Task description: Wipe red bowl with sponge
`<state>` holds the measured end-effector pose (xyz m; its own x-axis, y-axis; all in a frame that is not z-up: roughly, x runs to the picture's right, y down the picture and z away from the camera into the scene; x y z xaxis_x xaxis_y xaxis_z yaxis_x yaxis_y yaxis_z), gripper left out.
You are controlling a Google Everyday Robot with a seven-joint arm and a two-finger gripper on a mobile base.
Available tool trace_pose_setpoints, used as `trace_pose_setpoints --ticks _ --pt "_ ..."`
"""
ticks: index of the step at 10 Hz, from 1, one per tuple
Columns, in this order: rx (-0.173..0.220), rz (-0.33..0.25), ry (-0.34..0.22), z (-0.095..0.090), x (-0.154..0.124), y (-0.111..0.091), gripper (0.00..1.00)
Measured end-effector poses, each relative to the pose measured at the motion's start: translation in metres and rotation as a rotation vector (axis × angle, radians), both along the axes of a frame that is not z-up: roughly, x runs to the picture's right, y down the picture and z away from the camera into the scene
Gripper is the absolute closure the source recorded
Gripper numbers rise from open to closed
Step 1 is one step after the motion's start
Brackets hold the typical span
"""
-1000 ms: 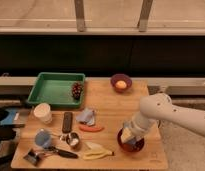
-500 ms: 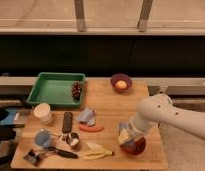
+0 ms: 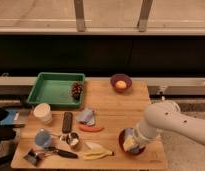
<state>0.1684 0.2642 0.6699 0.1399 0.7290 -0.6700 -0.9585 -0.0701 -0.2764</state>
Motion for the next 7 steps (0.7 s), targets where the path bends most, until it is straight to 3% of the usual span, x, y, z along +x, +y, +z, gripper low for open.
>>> trace_pose_setpoints --ticks 4,7 --pt "0.034 0.027 0.076 0.008 0.029 -0.022 1.0" --pt "0.039 0.014 0.064 0.021 0.014 -0.034 1.0"
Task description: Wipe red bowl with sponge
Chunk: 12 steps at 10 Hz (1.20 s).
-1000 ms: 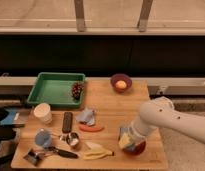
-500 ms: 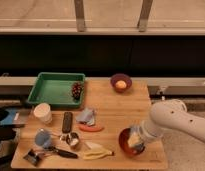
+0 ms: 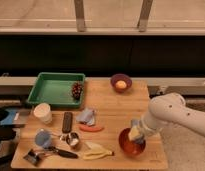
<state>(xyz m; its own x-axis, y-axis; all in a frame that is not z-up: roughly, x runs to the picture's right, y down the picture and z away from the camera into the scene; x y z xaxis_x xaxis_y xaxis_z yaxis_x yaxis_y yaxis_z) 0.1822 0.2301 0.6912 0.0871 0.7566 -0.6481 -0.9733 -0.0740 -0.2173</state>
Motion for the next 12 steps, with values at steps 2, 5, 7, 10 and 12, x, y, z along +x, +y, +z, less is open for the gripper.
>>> trace_pose_setpoints --ticks 2,5,7,10,12 --pt "0.007 -0.026 -0.019 0.002 -0.014 -0.002 1.0" --pt "0.013 -0.052 -0.033 -0.012 -0.02 0.007 1.0" --pt "-0.006 -0.057 -0.025 -0.025 -0.013 0.026 1.0" --pt "-0.039 -0.034 0.021 -0.035 0.016 0.046 1.0" --pt "-0.044 -0.023 0.045 -0.028 0.026 0.041 1.0"
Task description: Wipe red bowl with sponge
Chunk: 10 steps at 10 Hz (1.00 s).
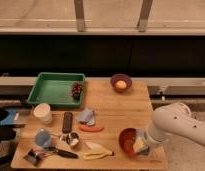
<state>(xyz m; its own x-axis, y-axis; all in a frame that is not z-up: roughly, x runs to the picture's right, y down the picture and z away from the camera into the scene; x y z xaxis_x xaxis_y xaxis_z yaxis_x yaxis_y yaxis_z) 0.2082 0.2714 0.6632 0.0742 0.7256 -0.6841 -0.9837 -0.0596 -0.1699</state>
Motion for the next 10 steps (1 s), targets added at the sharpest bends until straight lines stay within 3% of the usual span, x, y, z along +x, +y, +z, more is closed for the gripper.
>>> trace_pose_setpoints --ticks 2,5,10 --pt "0.012 0.001 0.005 0.013 0.001 -0.016 1.0" --pt "0.029 -0.016 -0.03 0.018 -0.019 -0.027 1.0" --pt "0.065 -0.077 -0.138 -0.012 -0.074 -0.009 1.0"
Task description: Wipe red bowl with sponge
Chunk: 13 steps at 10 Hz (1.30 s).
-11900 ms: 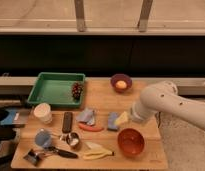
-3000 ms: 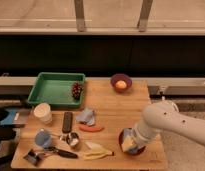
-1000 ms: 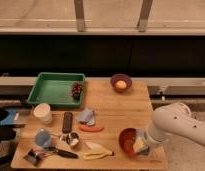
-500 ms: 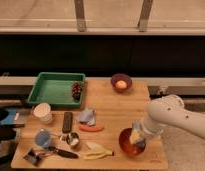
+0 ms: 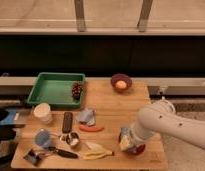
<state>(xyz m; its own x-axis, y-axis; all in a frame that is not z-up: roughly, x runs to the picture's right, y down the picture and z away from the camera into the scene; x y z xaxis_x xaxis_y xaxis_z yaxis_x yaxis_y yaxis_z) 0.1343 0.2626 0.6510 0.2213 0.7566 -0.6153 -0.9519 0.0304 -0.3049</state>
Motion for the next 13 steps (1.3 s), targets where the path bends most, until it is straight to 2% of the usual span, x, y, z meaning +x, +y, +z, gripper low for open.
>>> trace_pose_setpoints --ticks 3,5,6,8,10,13 --pt "-0.02 -0.01 -0.022 -0.016 -0.008 0.023 1.0" --pt "-0.05 0.009 0.023 -0.018 0.012 0.037 1.0" --pt "-0.056 0.013 0.051 -0.015 0.02 0.036 1.0" --pt "-0.06 0.014 0.106 -0.002 0.037 0.027 1.0" --pt "-0.042 -0.006 0.138 0.011 0.041 0.008 1.0" --pt "-0.012 -0.041 0.121 0.022 0.022 -0.013 1.0"
